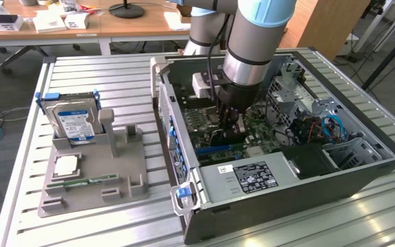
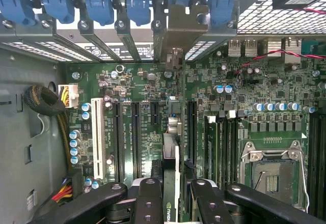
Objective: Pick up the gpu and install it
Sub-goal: 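Insert the gpu into the slot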
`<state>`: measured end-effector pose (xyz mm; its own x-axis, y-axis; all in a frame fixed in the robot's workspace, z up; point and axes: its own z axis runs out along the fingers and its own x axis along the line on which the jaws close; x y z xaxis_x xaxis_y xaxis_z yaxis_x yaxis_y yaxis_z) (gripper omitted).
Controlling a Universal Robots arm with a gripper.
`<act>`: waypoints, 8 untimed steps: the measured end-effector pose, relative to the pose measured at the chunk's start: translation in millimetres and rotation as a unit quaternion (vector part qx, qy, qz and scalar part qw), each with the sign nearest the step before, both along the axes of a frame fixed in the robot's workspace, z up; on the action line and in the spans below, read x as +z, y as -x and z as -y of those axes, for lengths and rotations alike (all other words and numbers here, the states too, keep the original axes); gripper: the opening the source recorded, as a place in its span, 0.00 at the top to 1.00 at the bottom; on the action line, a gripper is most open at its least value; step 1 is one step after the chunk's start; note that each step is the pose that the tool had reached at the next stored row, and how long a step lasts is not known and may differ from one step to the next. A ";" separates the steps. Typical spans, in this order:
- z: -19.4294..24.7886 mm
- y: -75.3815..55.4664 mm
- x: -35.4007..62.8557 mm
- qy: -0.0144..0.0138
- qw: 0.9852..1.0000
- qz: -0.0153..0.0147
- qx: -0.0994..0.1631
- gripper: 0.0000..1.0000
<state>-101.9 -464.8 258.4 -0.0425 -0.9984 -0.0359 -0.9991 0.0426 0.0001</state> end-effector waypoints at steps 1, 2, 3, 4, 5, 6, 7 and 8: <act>0.0 0.0 0.0 0.000 1.000 0.000 0.000 0.74; 0.0 0.0 0.0 0.000 1.000 0.000 0.000 0.74; 0.1 0.0 0.0 0.000 1.000 0.000 0.000 0.74; 0.3 0.0 0.0 0.000 1.000 0.000 0.000 0.74; 0.7 0.0 0.0 0.000 1.000 0.000 0.000 0.74; 1.1 -0.1 0.0 0.000 1.000 0.000 0.000 0.74; 1.5 -0.1 0.0 0.000 1.000 0.000 0.000 0.74; 1.9 0.0 0.0 0.001 1.000 0.000 0.000 0.74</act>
<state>-101.9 -466.6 258.4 -0.0421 -0.9985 -0.0349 -0.9991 0.0421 0.0001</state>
